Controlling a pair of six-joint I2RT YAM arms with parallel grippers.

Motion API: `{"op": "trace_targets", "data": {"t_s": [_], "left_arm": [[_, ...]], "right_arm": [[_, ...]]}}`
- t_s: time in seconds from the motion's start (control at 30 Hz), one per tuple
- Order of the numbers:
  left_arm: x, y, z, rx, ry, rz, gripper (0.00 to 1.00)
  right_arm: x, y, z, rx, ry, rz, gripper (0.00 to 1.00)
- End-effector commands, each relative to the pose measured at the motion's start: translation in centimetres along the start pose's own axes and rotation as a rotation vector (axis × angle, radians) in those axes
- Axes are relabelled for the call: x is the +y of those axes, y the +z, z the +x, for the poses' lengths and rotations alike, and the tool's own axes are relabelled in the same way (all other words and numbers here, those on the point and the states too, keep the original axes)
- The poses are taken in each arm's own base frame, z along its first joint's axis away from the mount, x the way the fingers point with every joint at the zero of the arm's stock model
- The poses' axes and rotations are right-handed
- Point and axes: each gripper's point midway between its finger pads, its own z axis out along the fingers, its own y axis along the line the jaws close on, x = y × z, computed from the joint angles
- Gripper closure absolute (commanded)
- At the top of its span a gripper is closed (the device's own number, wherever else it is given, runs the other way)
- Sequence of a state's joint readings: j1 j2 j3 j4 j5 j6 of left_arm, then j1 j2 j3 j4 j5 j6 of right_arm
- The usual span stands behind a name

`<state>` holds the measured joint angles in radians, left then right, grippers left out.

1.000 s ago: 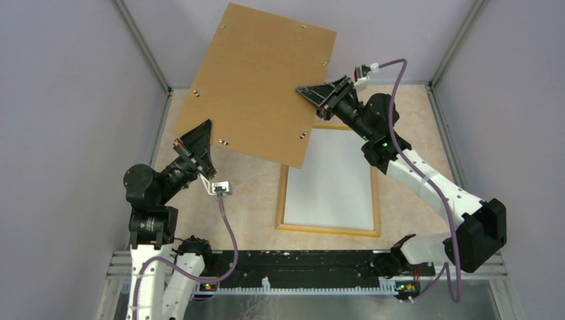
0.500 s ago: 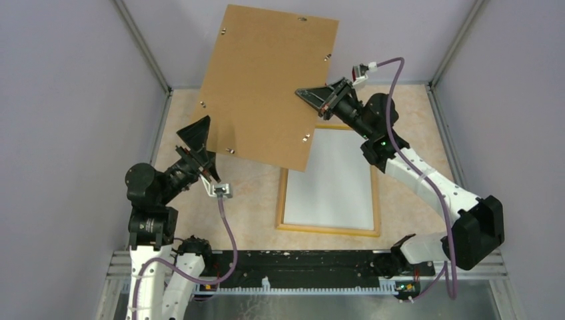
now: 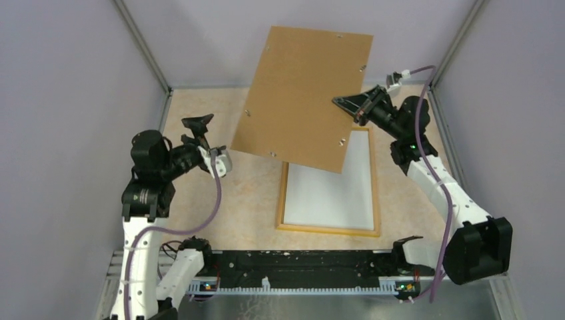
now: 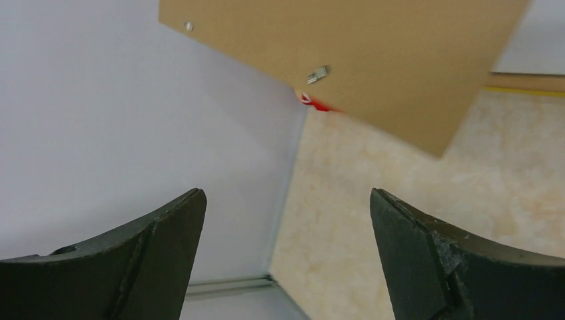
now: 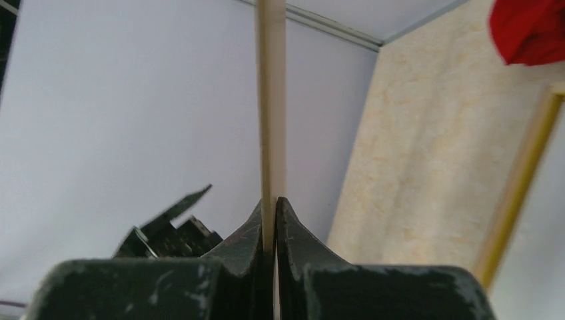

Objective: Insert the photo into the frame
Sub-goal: Place the photo frame item in the photo frame.

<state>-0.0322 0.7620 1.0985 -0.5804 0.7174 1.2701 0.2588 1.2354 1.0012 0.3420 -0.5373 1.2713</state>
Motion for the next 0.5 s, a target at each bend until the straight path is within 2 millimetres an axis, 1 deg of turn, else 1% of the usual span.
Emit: {"op": "trace_targets", "data": {"t_s": [0.0, 0.07, 0.17, 0.33, 0.47], "left_arm": [[-1.7, 1.2, 1.0, 0.038, -0.344, 0.113, 0.01], [-2.2, 1.7, 1.1, 0.033, -0.419, 0.140, 0.01], [-3.4, 2.5, 1.3, 0.017, -0.499, 0.188, 0.01], [-5.2, 4.0, 2.7, 0.028, -0.594, 0.242, 0.01], [-7.4, 4.8, 3.9, 0.038, -0.631, 0.282, 0.01]], "right_arm": [[-2.0, -4.8, 0.7, 0.102, -0.094, -0.007, 1.00], [-4.3, -6.8, 0.1, 0.099, -0.088, 0.042, 1.00], [-6.9, -9.1, 0.2, 0.109, -0.064, 0.089, 1.00], [-10.1, -11.2, 2.2, 0.152, -0.030, 0.144, 1.00], [-11.7, -12.4, 3.7, 0.172, -0.039, 0.188, 1.00]]}}
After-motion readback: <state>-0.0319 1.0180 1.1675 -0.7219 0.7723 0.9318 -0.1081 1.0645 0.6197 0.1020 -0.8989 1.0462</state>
